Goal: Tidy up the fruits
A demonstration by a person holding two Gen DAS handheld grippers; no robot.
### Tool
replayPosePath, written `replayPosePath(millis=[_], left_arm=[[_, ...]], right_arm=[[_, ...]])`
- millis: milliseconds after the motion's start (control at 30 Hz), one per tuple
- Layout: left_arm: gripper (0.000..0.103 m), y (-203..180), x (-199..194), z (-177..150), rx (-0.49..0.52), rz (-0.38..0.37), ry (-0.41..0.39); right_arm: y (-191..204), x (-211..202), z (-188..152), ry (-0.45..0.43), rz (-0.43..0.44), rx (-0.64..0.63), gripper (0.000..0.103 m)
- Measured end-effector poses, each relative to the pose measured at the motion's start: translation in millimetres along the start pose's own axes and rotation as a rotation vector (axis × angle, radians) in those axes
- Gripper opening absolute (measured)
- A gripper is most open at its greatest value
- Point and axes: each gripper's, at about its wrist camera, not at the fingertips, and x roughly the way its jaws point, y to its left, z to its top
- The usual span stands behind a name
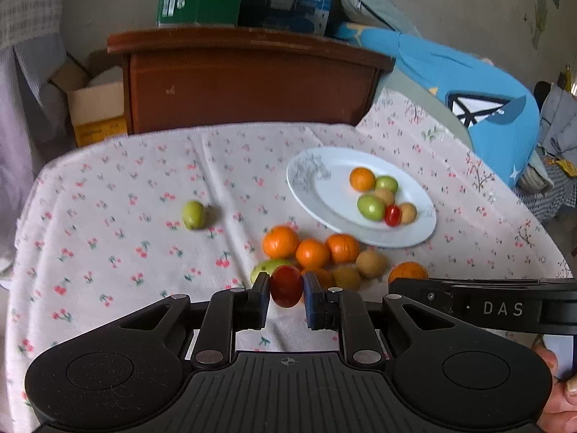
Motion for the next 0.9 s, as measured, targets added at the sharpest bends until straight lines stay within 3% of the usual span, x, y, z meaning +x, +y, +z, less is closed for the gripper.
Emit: replayPosePath(millis=[400, 633, 900], left_arm=[[0.017, 2, -26, 38, 0.017, -0.053, -0.043], [0.017, 3, -12, 59, 0.038, -0.07, -0.037], [0.017, 1, 16, 71, 0.054, -0.082, -0.002]], right_arm=[[15, -38, 35, -0.057, 0.042, -0.144, 0.033], [-1, -43, 64, -0.104, 0.014, -0.127, 0.033], [-2, -20, 76, -0.084, 0.016, -0.118, 0.033]])
